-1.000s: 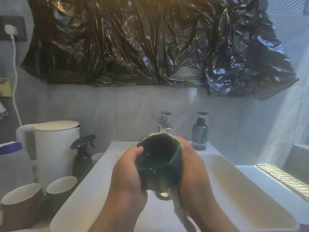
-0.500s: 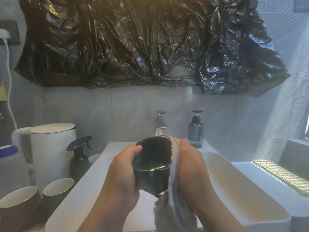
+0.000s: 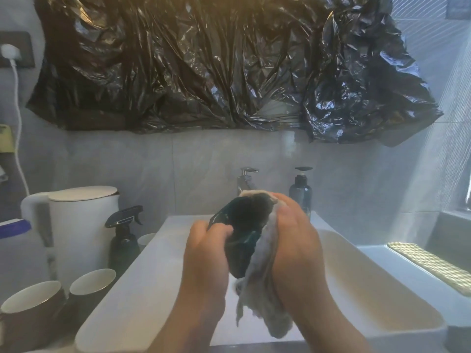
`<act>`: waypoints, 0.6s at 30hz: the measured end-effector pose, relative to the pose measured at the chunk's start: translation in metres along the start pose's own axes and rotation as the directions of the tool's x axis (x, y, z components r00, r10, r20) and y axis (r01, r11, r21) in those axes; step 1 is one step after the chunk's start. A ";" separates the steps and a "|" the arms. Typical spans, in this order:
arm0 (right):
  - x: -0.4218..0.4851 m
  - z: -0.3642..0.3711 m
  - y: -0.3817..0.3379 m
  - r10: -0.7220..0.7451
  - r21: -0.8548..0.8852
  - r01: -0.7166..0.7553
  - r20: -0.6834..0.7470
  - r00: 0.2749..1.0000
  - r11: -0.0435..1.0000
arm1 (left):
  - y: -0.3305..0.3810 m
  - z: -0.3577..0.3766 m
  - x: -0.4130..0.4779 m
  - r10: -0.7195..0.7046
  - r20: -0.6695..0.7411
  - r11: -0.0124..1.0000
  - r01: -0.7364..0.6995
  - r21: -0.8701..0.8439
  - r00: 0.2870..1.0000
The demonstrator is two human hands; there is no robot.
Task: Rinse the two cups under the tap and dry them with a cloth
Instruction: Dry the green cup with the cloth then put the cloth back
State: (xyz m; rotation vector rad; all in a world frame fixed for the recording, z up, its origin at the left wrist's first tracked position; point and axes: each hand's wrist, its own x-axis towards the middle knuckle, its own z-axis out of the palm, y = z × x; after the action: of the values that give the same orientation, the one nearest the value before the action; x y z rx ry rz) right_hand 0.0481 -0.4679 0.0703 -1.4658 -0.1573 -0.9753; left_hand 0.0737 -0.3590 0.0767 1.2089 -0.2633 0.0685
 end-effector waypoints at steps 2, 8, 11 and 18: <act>0.003 -0.007 -0.010 0.131 0.105 -0.131 0.006 0.991 0.986 | 0.002 0.003 -0.007 0.145 0.092 0.987 -0.151 0.061 0.985; 0.008 -0.026 -0.043 0.236 0.393 -0.249 0.082 0.968 0.885 | 0.005 -0.006 -0.009 0.188 0.425 0.931 -0.298 0.209 0.885; 0.006 -0.014 -0.028 0.199 0.444 -0.265 0.188 0.962 0.856 | 0.004 -0.006 -0.003 0.205 0.314 0.972 -0.229 0.044 0.927; -0.001 0.006 -0.015 -0.038 0.095 0.025 0.137 0.990 0.995 | 0.005 -0.009 -0.003 0.207 0.203 0.976 -0.188 -0.111 0.957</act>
State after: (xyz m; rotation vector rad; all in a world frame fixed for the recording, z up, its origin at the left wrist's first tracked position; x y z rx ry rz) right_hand 0.0412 -0.4596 0.0822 -1.4487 -0.3238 -0.8798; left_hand 0.0710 -0.3486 0.0778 1.0968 -0.5705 0.0996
